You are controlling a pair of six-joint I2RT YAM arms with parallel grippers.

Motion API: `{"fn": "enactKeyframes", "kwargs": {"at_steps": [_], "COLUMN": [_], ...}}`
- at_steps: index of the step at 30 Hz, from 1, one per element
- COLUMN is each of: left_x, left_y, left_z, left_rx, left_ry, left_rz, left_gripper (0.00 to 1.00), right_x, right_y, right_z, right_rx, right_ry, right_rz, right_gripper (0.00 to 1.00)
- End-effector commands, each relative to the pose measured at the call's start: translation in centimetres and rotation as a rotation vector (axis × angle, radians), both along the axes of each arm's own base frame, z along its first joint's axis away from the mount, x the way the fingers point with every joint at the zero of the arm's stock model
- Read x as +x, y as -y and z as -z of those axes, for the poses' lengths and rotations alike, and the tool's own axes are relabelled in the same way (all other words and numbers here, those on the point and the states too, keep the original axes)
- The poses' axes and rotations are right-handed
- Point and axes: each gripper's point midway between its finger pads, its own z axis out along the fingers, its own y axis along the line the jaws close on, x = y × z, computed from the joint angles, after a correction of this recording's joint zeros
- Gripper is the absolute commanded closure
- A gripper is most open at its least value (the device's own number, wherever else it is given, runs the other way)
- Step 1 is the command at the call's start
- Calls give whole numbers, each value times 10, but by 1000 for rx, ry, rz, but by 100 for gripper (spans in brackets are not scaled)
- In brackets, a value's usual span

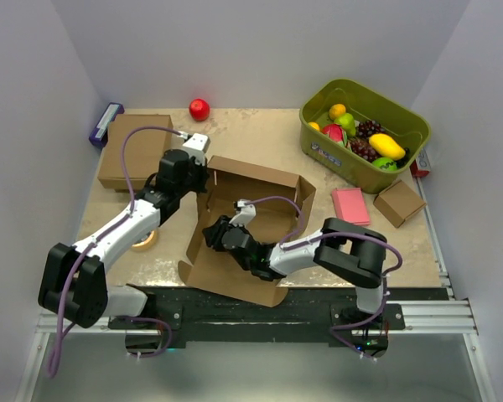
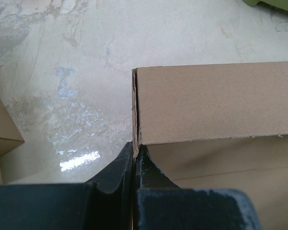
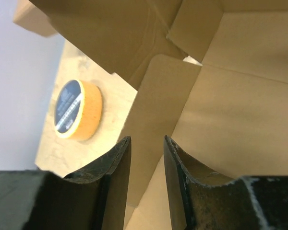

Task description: Fold the paper box

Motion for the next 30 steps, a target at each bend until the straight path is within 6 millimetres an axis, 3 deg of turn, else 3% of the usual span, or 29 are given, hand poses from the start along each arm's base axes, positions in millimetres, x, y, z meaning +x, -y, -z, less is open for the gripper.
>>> {"fn": "enactKeyframes", "kwargs": {"at_steps": [1, 10, 21, 30], "left_x": [6, 1, -2, -1], "left_y": [7, 9, 10, 2], "left_z": [-36, -47, -63, -80], "left_rx": [-104, -158, -200, -205], "left_ry": [58, 66, 88, 129], "left_rz": [22, 36, 60, 40], "left_gripper": [100, 100, 100, 100], "right_x": [5, 15, 23, 28], "right_y": [-30, -49, -42, -36], "right_z": [-20, 8, 51, 63], "right_rx": [36, -64, -195, -258], "right_ry": [52, 43, 3, -8], "right_rz": [-44, -34, 22, 59], "right_gripper": [63, 63, 62, 61]}}
